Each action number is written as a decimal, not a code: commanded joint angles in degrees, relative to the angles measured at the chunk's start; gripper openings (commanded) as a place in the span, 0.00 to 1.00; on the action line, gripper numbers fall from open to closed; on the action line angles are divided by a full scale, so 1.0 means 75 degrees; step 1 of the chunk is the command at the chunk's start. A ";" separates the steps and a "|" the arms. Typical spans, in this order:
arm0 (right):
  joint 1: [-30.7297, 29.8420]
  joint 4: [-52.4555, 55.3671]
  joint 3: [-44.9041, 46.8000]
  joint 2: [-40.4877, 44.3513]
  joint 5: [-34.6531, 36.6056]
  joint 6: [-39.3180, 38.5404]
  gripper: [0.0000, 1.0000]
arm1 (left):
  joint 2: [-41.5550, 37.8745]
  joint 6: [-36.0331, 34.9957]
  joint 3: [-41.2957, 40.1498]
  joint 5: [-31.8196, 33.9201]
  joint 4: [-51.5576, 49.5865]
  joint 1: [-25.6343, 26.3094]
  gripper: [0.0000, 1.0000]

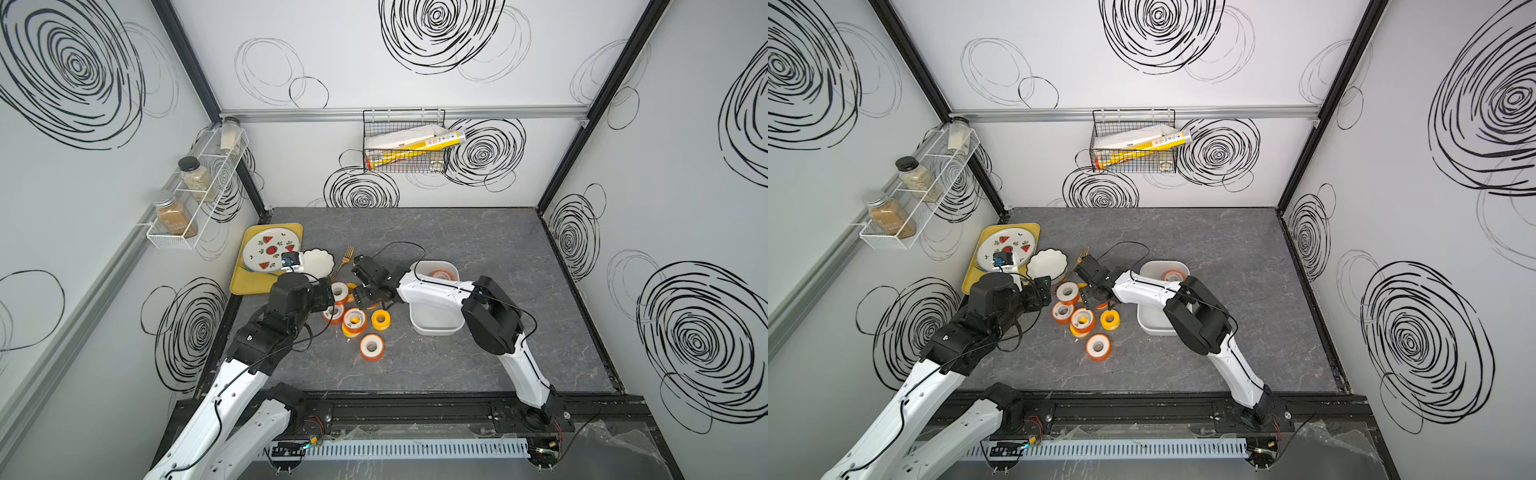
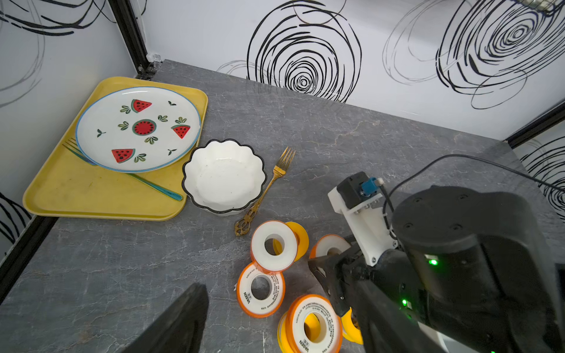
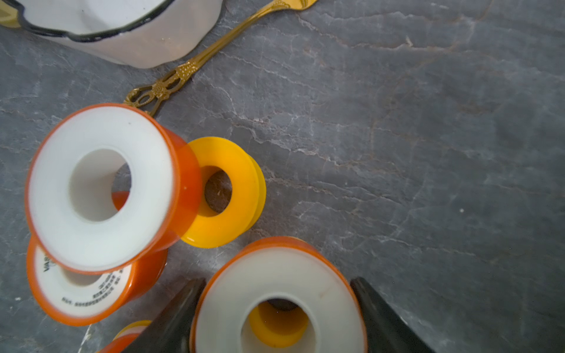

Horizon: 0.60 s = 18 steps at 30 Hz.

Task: Put the sealing tape into the storage box
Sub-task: Pick up the sealing tape at the center of the board.

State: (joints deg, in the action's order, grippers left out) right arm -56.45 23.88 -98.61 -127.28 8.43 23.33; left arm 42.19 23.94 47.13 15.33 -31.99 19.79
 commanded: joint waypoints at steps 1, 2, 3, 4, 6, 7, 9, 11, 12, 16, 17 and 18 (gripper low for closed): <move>-0.0049 0.0255 -0.0224 0.0215 0.0133 -0.0051 0.66 | 0.0011 -0.0105 -0.0076 -0.0058 0.0332 -0.0060 0.82; -0.0047 0.0267 -0.0231 0.0307 0.0184 -0.0084 0.66 | 0.0011 -0.0106 -0.0084 -0.0059 0.0339 -0.0061 0.82; -0.0056 0.0282 -0.0223 0.0389 0.0226 -0.0098 0.65 | 0.0008 -0.0107 -0.0077 -0.0058 0.0336 -0.0055 0.82; -0.0050 0.0305 -0.0216 0.0479 0.0273 -0.0111 0.65 | 0.0011 -0.0100 -0.0077 -0.0053 0.0339 -0.0060 0.82; -0.0052 0.0361 -0.0212 0.0680 0.0387 -0.0139 0.65 | -0.0001 -0.0109 -0.0085 -0.0059 0.0339 -0.0061 0.82; -0.0053 0.0367 -0.0171 0.0778 0.0433 -0.0163 0.65 | -0.0001 -0.0101 -0.0080 -0.0052 0.0339 -0.0058 0.82; -0.0035 0.0387 -0.0062 0.1052 0.0633 -0.0158 0.65 | 0.0007 -0.0105 -0.0075 -0.0060 0.0338 -0.0062 0.82; -0.0020 0.0414 0.0048 0.1306 0.0821 -0.0201 0.64 | 0.0003 -0.0103 -0.0073 -0.0052 0.0326 -0.0063 0.82; 0.0004 0.0420 0.0130 0.1457 0.0946 -0.0225 0.64 | -0.0002 -0.0108 -0.0074 -0.0055 0.0332 -0.0063 0.82; 0.0207 0.0344 0.0653 0.2140 0.1138 -0.0281 0.63 | -0.0013 -0.0103 -0.0085 -0.0053 0.0351 -0.0083 0.82; 0.0298 0.0306 0.0836 0.2334 0.1155 -0.0287 0.63 | -0.0001 -0.0102 -0.0069 -0.0063 0.0341 -0.0095 0.82; 0.0395 0.0260 0.1008 0.2517 0.1164 -0.0287 0.63 | 0.0007 -0.0099 -0.0074 -0.0065 0.0338 -0.0113 0.82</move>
State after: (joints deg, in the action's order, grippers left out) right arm -55.33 25.47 -93.93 -112.22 14.70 21.85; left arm 42.28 23.94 47.13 15.20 -31.99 19.68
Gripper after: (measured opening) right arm 0.725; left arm 0.823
